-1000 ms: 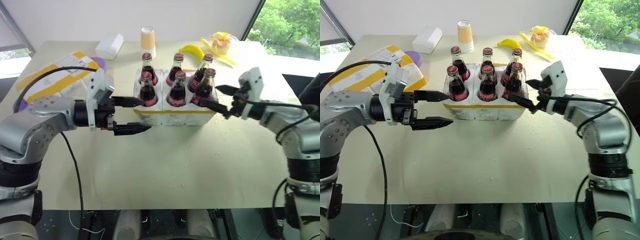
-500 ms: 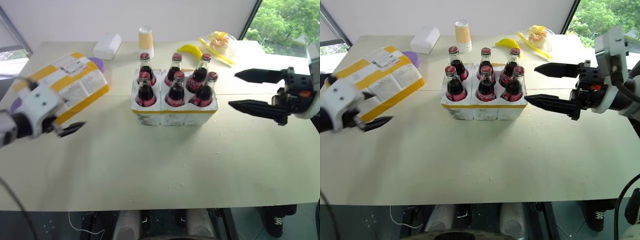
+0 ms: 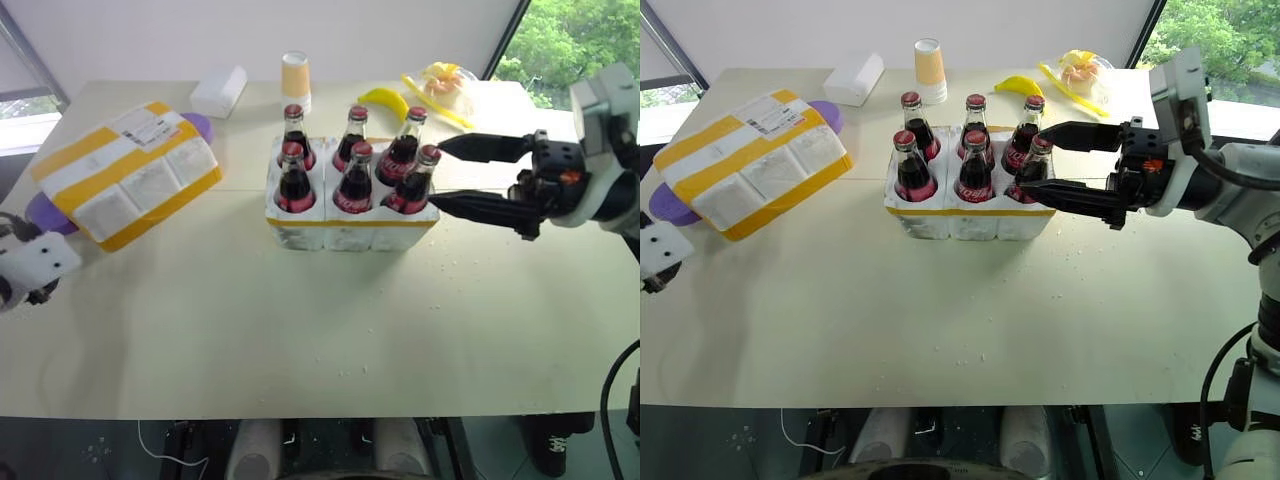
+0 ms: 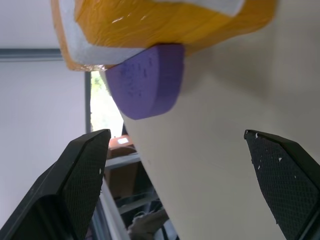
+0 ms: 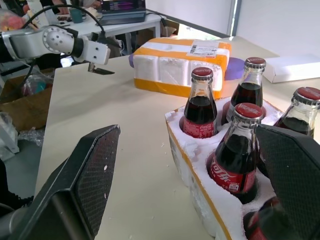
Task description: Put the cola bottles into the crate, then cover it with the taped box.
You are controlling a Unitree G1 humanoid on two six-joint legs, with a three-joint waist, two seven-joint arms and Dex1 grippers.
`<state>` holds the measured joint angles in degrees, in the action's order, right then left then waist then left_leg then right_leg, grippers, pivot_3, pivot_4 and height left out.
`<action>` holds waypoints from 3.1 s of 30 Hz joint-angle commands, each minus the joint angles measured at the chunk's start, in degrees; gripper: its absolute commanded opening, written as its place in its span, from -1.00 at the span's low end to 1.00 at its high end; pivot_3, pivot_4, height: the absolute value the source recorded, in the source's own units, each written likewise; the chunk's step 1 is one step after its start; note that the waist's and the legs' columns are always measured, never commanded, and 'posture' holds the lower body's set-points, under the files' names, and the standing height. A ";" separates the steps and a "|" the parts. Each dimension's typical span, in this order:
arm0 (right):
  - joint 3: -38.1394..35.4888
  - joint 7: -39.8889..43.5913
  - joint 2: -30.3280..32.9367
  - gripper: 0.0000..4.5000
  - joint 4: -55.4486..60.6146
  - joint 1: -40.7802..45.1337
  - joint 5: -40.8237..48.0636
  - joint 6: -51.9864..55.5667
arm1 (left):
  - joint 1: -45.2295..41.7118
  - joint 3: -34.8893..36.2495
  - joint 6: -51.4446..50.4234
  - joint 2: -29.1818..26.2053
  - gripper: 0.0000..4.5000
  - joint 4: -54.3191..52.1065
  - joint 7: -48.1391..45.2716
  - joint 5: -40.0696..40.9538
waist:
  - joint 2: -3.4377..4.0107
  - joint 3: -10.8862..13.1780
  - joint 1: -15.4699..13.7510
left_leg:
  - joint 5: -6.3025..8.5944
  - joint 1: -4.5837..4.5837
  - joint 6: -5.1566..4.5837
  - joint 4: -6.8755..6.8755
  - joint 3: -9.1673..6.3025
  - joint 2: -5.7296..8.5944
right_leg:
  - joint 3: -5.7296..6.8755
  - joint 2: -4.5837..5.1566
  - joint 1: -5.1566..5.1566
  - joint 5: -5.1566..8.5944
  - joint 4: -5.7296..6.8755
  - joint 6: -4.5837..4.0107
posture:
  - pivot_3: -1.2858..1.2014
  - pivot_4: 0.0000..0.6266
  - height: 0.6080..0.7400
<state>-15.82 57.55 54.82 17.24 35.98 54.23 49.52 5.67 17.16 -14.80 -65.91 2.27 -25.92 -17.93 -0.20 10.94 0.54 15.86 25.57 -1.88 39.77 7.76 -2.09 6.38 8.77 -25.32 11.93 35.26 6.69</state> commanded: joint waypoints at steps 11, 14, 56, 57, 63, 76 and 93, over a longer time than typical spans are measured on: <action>-6.96 -1.55 3.39 0.95 5.29 -2.12 6.14 2.00 | -29.48 -19.25 20.13 4.01 1.00 38.92 14.82 -11.04 | -0.13 -0.07 0.01 | -0.12 0.00 -0.15 -0.02 0.17 0.11 | 0.02 -0.06 0.03 -0.02 0.06 0.02 | 0.03 -0.52 1.00; -8.43 -1.26 4.58 0.95 6.21 -2.86 8.09 2.79 | -33.36 -22.04 23.20 4.72 1.00 45.48 16.52 -12.48 | -0.20 -0.11 0.06 | -0.13 -0.01 -0.16 -0.01 0.19 0.11 | 0.02 -0.06 0.04 -0.02 0.08 0.02 | 0.03 -0.52 1.00; -20.37 -0.29 8.01 1.00 5.76 -22.31 3.41 -0.58 | -67.92 -24.67 22.23 16.62 -0.84 12.06 -9.74 -1.26 | -0.53 -0.12 -1.17 | -0.13 -0.03 -0.25 0.33 0.23 0.19 | 0.06 -0.12 0.32 0.01 0.16 0.07 | 0.03 -0.52 1.00; -20.77 -0.68 7.83 1.00 6.07 -22.78 3.57 -0.51 | -67.48 -25.10 22.57 17.21 -0.84 10.40 -10.48 -1.34 | -0.53 -0.12 -1.15 | -0.14 -0.03 -0.24 0.33 0.23 0.18 | 0.06 -0.13 0.32 0.01 0.16 0.07 | 0.03 -0.52 1.00; -22.32 -2.62 6.90 1.00 7.55 -24.73 4.29 -0.20 | -64.21 -27.12 25.57 17.91 -0.84 5.95 -12.30 -3.60 | -0.52 -0.12 -1.22 | -0.15 -0.18 -0.21 0.33 0.11 0.18 | 0.06 -0.13 0.46 0.03 0.14 0.10 | 0.03 -0.52 1.00; -20.98 -5.57 6.96 1.00 6.98 -22.97 5.92 -0.58 | -56.04 -30.02 28.80 19.12 -0.62 0.93 -9.41 -13.83 | -0.52 -0.13 -1.28 | -0.13 -0.18 -0.25 0.35 -0.06 0.18 | 0.06 -0.11 0.54 0.02 0.08 0.09 | 0.03 -0.52 1.00; -20.67 -3.09 7.10 1.00 4.90 -25.43 3.23 -1.49 | -43.61 -6.41 -18.52 17.17 0.76 -12.47 -38.92 43.19 | -0.51 -0.13 -1.10 | -0.14 -0.20 -0.24 0.37 -0.09 -0.03 | 0.06 -0.13 0.54 0.03 0.12 0.10 | 0.03 -0.52 1.00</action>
<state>-34.68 53.70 61.54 22.57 10.61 57.92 49.49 -37.65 3.83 -21.18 -45.91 -6.96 -59.15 11.86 -0.71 10.81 -0.56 15.72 25.35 -2.10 40.15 7.67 -2.15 6.44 8.63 -24.78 11.97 35.42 6.80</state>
